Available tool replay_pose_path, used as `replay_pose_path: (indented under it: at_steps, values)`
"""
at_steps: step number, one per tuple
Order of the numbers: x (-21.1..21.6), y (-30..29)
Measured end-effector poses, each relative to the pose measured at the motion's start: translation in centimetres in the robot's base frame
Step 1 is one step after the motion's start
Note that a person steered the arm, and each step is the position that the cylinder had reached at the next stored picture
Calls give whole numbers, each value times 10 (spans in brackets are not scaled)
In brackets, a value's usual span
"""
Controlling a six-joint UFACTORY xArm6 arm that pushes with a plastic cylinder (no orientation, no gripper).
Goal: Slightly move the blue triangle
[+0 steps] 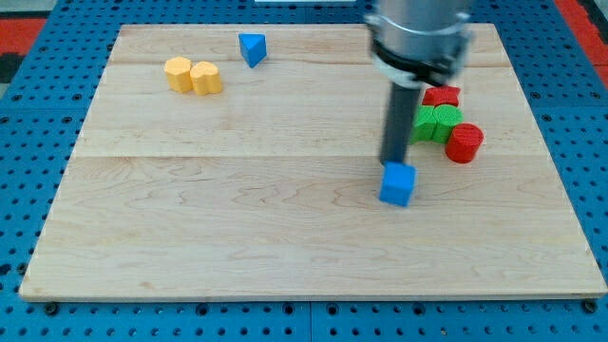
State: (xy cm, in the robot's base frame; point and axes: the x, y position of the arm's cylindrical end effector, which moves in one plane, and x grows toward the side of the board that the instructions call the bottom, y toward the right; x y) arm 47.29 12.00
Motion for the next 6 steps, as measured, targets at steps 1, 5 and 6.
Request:
replay_pose_path:
  at_steps: [1,5,6]
  values:
    - [4,-70]
    - [34,-2]
    - [-1,-85]
